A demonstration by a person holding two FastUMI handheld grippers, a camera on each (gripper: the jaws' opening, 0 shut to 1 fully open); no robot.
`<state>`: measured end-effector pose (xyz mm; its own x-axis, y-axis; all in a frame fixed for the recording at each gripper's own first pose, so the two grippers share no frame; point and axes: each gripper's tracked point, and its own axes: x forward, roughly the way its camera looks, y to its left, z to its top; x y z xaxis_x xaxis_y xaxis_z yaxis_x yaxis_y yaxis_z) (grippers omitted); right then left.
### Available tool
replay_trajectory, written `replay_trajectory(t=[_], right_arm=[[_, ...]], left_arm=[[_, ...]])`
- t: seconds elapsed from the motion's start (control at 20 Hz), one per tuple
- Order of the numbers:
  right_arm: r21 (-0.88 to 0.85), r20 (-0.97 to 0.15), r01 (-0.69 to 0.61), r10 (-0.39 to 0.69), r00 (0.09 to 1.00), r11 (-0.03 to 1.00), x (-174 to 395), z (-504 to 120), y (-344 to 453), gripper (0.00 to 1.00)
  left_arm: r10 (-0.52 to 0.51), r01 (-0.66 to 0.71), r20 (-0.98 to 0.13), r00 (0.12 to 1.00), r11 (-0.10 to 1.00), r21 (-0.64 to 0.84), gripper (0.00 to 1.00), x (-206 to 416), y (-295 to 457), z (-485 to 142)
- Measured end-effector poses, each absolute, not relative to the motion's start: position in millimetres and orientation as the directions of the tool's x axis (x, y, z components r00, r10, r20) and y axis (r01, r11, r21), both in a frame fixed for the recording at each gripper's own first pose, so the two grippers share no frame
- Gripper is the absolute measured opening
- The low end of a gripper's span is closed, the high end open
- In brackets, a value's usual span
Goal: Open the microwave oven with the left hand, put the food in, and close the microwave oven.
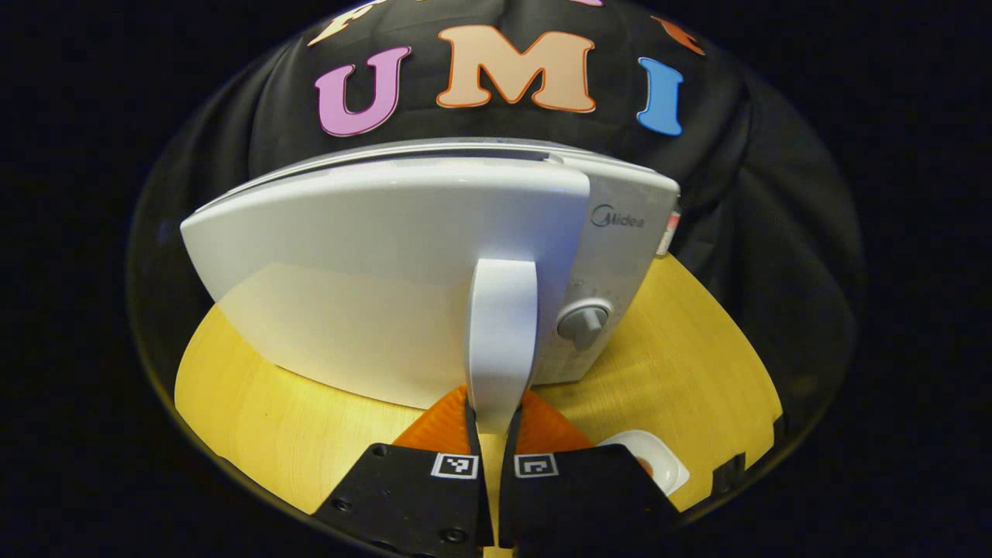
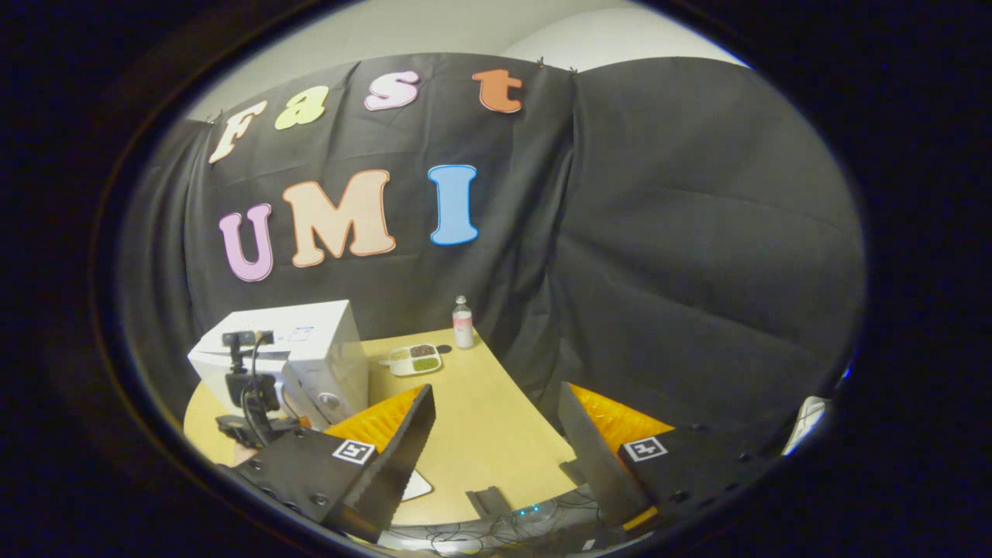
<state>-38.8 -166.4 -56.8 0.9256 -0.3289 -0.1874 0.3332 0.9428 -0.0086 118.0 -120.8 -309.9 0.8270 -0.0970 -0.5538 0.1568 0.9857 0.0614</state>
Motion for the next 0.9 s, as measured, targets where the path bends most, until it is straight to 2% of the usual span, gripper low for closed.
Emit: replay_trajectory(t=[0.05,0.1,0.15,0.25,0.45,0.5,0.55,0.6,0.7,0.9], right_arm=[[0.007,-0.190,0.318,-0.311,0.931,0.948,-36,-56,-162,1.00],[0.019,-0.191,0.303,-0.294,0.937,0.953,-34,-57,-158,0.96],[0.022,-0.190,0.290,-0.281,0.941,0.957,-31,-57,-155,1.00],[0.016,-0.190,0.266,-0.259,0.947,0.964,-28,-59,-150,0.96],[0.025,-0.188,0.210,-0.202,0.961,0.977,-25,-60,-132,0.96],[0.026,-0.190,0.199,-0.190,0.963,0.980,-24,-62,-129,1.00],[0.027,-0.193,0.188,-0.179,0.965,0.982,-24,-63,-126,0.96],[0.029,-0.197,0.176,-0.167,0.966,0.984,-24,-65,-123,1.00],[0.034,-0.203,0.151,-0.141,0.969,0.988,-22,-67,-117,0.96],[0.027,-0.207,0.115,-0.107,0.972,0.993,-16,-74,-105,0.96]], left_arm=[[-0.103,0.160,-0.561,0.821,0.986,0.054,0.03,108,-117,-310],[-0.114,0.167,-0.563,0.819,0.985,0.044,0.03,101,-114,-310],[-0.120,0.173,-0.571,0.812,0.984,0.040,0.04,94,-111,-311],[-0.119,0.185,-0.578,0.808,0.981,0.056,0.05,82,-106,-310],[-0.094,0.162,-0.590,0.802,0.985,0.063,0.07,61,-92,-312],[-0.086,0.156,-0.594,0.800,0.986,0.067,0.08,54,-88,-312],[-0.078,0.149,-0.594,0.801,0.986,0.072,0.10,46,-82,-311],[-0.069,0.142,-0.595,0.801,0.987,0.077,0.11,39,-76,-310],[-0.054,0.121,-0.598,0.800,0.990,0.072,0.12,24,-64,-310],[-0.013,0.061,-0.608,0.794,0.996,0.059,0.15,-3,-36,-309]])
